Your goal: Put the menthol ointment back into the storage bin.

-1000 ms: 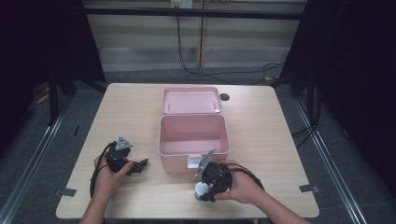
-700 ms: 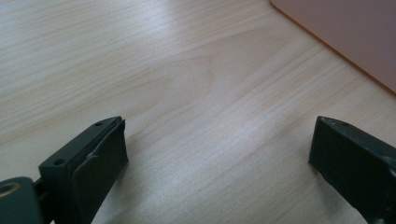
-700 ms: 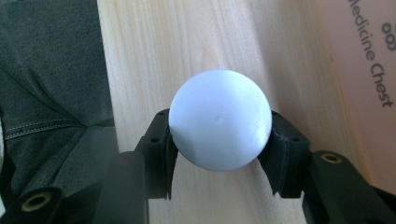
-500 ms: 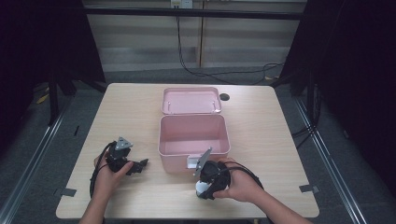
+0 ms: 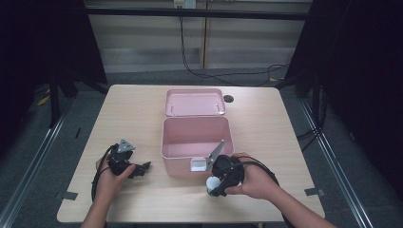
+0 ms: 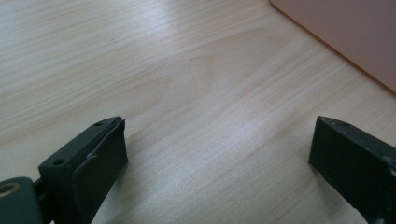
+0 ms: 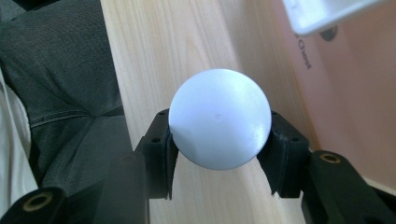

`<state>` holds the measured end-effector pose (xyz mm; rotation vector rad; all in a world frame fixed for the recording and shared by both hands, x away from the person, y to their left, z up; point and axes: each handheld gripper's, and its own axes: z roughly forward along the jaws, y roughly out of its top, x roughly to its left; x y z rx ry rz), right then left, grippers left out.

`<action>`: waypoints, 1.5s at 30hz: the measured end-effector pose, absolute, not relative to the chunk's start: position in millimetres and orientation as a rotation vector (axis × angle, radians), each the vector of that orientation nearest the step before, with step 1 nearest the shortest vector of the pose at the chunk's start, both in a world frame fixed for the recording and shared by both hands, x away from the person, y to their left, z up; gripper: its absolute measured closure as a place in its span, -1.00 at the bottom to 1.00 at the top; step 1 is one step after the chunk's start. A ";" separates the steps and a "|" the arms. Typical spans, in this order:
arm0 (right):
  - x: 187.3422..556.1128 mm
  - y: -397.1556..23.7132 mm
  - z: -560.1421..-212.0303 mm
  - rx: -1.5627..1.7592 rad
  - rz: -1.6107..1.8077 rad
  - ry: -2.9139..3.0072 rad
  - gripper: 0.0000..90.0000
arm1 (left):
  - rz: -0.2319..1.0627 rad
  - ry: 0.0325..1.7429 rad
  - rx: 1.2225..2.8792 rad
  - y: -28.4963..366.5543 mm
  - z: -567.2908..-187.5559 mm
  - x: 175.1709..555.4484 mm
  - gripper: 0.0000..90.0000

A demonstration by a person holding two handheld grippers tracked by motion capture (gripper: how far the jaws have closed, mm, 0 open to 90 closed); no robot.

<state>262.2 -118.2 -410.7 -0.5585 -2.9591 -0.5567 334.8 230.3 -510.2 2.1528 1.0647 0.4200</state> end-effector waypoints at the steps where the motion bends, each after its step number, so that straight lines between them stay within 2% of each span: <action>1: 263.1 -119.7 -409.2 -0.557 -0.562 -2.957 0.13 | 0.420 1.065 2.152 230.3 -510.3 334.8 -0.92; 45: 286.7 -172.9 -327.3 -0.768 -0.553 -2.932 0.13 | 0.420 1.064 2.154 230.3 -510.2 334.8 -0.92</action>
